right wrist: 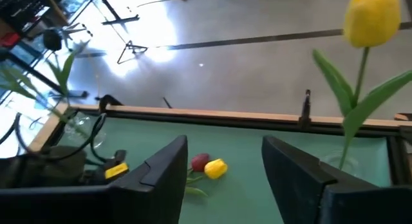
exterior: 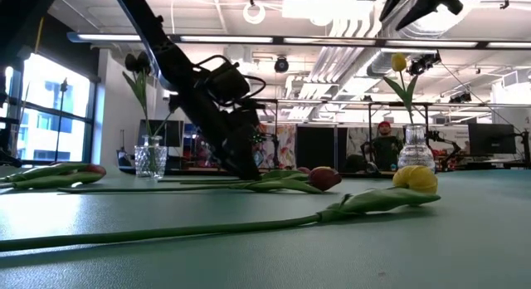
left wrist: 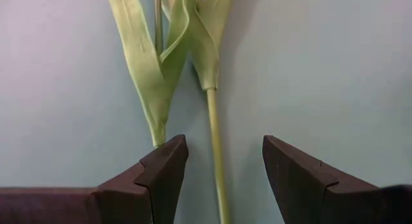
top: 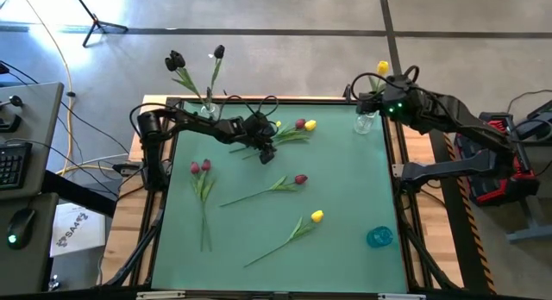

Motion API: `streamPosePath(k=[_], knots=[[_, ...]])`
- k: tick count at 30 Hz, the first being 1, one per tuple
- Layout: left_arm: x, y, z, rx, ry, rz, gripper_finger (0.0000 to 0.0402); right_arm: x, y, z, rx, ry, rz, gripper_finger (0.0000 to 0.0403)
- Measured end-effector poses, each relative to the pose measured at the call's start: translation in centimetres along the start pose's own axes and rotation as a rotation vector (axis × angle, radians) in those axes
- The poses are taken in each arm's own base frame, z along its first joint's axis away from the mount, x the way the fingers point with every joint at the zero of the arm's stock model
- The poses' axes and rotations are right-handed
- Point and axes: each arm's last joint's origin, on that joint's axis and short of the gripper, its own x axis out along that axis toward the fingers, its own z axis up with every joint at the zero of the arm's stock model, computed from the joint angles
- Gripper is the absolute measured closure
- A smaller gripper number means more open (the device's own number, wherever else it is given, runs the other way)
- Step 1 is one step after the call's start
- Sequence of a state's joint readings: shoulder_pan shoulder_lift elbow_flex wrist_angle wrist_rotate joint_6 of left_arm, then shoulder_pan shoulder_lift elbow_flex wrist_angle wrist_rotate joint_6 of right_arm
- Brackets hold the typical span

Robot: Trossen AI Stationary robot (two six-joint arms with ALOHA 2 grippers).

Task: Sort flowers into vase by color
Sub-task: Put the yellow flower into the right transparent vase

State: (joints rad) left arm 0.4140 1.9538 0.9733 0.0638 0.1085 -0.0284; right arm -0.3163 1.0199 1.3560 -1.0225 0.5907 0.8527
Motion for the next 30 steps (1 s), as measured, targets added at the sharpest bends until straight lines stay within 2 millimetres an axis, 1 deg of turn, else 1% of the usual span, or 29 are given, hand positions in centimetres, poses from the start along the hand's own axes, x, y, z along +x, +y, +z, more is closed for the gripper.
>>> streamPosePath(k=[4,7,10,17,20,21,25,30], knots=[[0.6,-0.5,-0.3,0.015,0.005,-0.005,0.0205,-0.2,0.2,-0.2,-0.011,0.009,0.018,0.0223],[0.8,-0.8,-0.4,0.030,0.002,0.013,0.0217,-0.3,0.4,-0.4,-0.019,0.014,0.031,0.0229],[0.9,-0.8,-0.4,0.036,0.004,0.024,0.0249,-0.5,0.6,-0.6,-0.027,0.020,0.045,0.0237],[0.9,-0.7,-0.5,0.033,0.004,0.028,0.0348,-0.8,1.0,-0.9,-0.042,0.028,0.082,0.0268],[0.9,-0.8,-0.5,0.010,0.004,0.023,0.0387,-1.0,1.3,-1.1,-0.046,0.032,0.107,0.0281],[0.8,-0.7,-0.4,-0.005,0.001,0.023,0.0394,-1.1,1.4,-1.2,-0.048,0.040,0.119,0.0285],[0.1,-0.4,0.0,-0.068,-0.017,0.016,0.0397,-1.4,1.7,-1.6,-0.074,0.096,0.179,0.0301],[-1.8,-0.4,1.0,-0.145,-0.059,-0.007,0.0400,-2.1,2.6,-2.2,-0.150,0.145,0.298,0.0313]])
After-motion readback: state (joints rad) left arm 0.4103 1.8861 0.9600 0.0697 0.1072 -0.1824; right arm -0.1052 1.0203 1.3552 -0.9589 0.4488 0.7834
